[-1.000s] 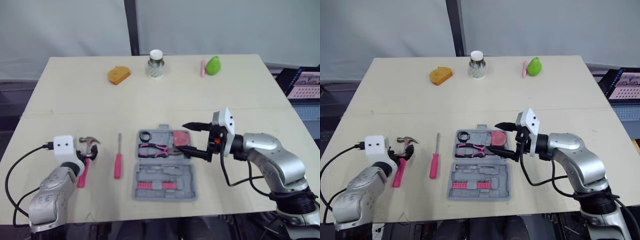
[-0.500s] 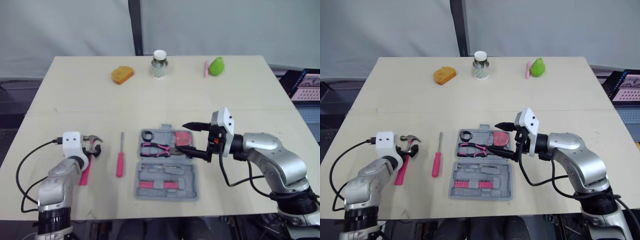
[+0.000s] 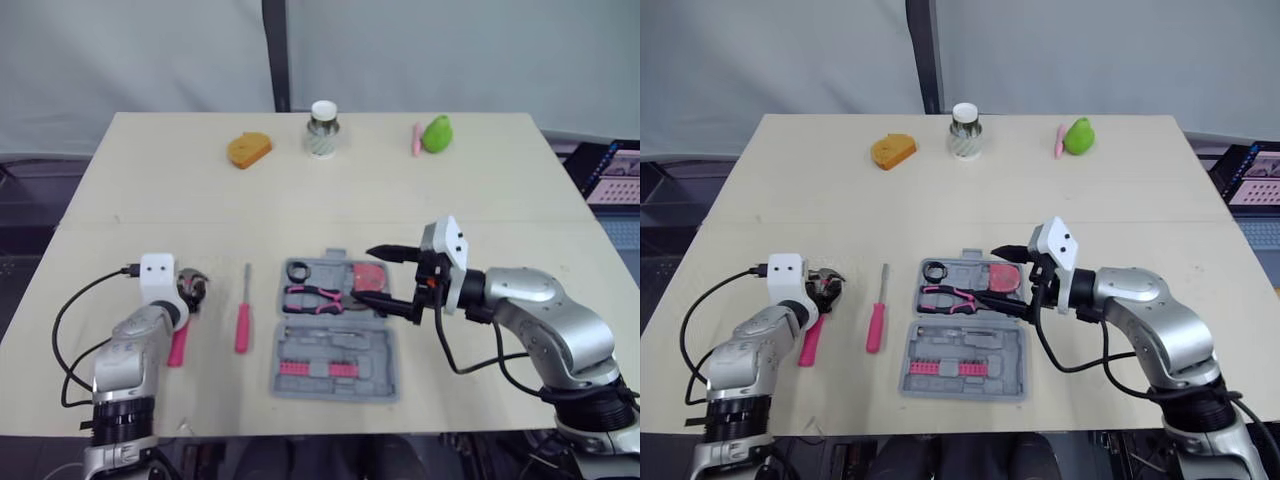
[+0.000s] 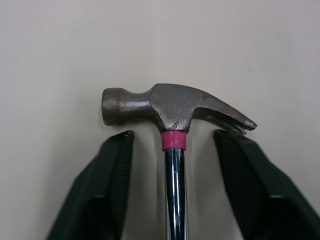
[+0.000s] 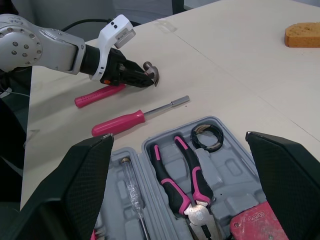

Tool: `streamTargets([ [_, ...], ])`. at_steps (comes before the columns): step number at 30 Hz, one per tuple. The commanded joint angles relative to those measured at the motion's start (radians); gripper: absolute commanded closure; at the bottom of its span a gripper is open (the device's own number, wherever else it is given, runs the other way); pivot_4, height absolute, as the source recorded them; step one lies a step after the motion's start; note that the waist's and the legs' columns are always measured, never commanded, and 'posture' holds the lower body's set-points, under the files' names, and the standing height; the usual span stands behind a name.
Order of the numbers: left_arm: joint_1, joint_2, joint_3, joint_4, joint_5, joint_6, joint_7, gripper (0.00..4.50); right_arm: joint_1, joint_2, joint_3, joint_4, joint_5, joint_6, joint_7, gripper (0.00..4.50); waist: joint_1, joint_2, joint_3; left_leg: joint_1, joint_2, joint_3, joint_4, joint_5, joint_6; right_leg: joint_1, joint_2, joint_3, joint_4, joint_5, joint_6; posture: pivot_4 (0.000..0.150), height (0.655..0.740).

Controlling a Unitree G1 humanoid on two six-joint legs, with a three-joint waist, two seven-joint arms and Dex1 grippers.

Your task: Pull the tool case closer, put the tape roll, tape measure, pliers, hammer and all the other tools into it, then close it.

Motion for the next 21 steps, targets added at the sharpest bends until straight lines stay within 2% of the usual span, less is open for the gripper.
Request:
streamTargets([
  [1,0.029,-0.022,-0.021,0.045,0.013,0.021,-0.001,3.53,0.004,-0.003,-0.004,-0.040,0.010,-0.007,-0.004,0.00,-0.001,0.000,0.000,0.000,0.000,0.000,0.000,0.000,0.000,0.000,0.000,0.000,0.000,0.000,0.000,0.150,0.7400],
  [3,0.027,-0.024,-0.017,0.055,0.017,0.012,0.002,4.47,0.004,-0.002,-0.003,-0.037,0.008,-0.009,-0.004,0.00,-0.001,0.000,0.000,0.000,0.000,0.000,0.000,0.000,0.000,0.000,0.000,0.000,0.000,0.000,0.000,0.150,0.7400],
  [9,0.025,-0.020,0.003,0.105,0.018,-0.044,-0.016,4.47,0.010,-0.002,-0.004,-0.034,0.006,-0.016,-0.002,0.00,0.001,0.002,-0.001,0.001,0.000,0.000,0.000,0.000,0.000,0.000,0.000,0.000,0.000,0.000,0.000,0.150,0.7400],
  [11,0.030,0.015,-0.007,0.072,0.015,-0.083,-0.066,4.47,0.014,-0.013,-0.016,-0.050,0.020,-0.010,0.008,0.00,0.001,0.002,-0.001,0.001,0.000,0.000,0.000,0.000,0.000,0.001,0.000,0.000,0.000,0.000,0.000,0.150,0.7400],
  [16,0.018,0.248,-0.096,-0.135,-0.033,-0.079,-0.352,4.47,0.034,-0.102,-0.070,-0.102,0.081,0.016,0.071,0.00,-0.006,-0.003,0.003,-0.003,0.000,0.000,-0.002,0.000,0.000,-0.003,0.000,0.000,-0.001,0.000,0.000,0.150,0.7400],
  [19,-0.017,0.415,-0.191,-0.255,-0.087,-0.049,-0.577,4.47,0.072,-0.170,-0.077,-0.129,0.088,0.008,0.120,0.00,-0.010,-0.006,0.004,-0.017,0.000,-0.003,0.004,0.000,0.000,-0.015,0.000,-0.002,0.002,0.000,0.000,0.150,0.7400],
  [21,-0.060,0.511,-0.274,-0.322,-0.118,-0.023,-0.714,4.47,0.099,-0.209,-0.067,-0.142,0.073,-0.005,0.145,0.00,-0.011,-0.005,0.004,-0.017,0.000,-0.003,0.004,0.000,0.000,-0.014,0.000,-0.003,0.001,0.000,0.000,0.150,0.7400],
])
